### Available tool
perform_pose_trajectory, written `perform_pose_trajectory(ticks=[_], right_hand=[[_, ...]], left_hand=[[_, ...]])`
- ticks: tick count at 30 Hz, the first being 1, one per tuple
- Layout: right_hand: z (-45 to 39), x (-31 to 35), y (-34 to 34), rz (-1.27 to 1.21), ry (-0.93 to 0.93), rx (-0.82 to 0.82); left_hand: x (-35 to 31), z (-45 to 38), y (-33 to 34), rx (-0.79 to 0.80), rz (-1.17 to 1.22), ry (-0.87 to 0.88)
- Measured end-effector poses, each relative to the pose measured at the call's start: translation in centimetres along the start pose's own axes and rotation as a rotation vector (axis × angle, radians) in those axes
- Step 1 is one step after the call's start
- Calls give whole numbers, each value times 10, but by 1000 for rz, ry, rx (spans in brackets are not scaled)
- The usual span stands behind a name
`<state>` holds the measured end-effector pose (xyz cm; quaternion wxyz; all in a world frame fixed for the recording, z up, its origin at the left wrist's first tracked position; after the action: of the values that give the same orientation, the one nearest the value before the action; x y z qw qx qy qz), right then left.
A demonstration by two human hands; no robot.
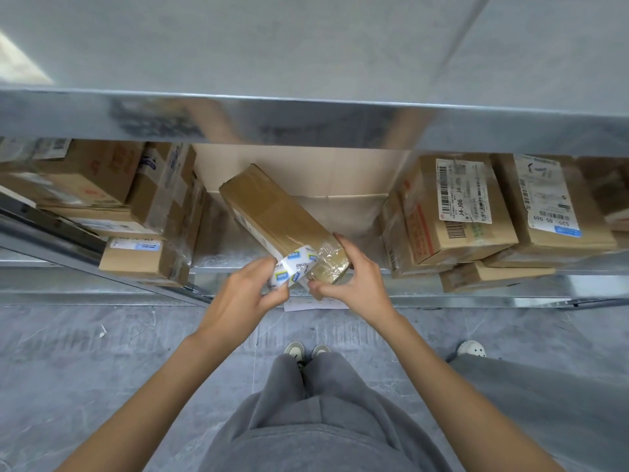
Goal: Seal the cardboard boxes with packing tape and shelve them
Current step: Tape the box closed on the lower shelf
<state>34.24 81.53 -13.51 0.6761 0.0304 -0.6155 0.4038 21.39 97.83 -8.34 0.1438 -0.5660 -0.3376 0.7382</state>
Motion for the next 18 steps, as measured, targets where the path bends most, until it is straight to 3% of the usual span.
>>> perform_pose_trajectory(ticks=[18], right_hand=[[1, 2, 1, -6, -6, -2]], left_hand=[[11, 9, -5, 7, -133, -3]])
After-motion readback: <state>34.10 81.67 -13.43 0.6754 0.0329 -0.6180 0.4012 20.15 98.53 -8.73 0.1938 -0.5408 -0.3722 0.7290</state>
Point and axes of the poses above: each hand's wrist, its own z-axis away from the middle knuckle, its own y-axis out of the palm, x = y × z, the point moved 3 cm from there along -z, towards the middle knuckle
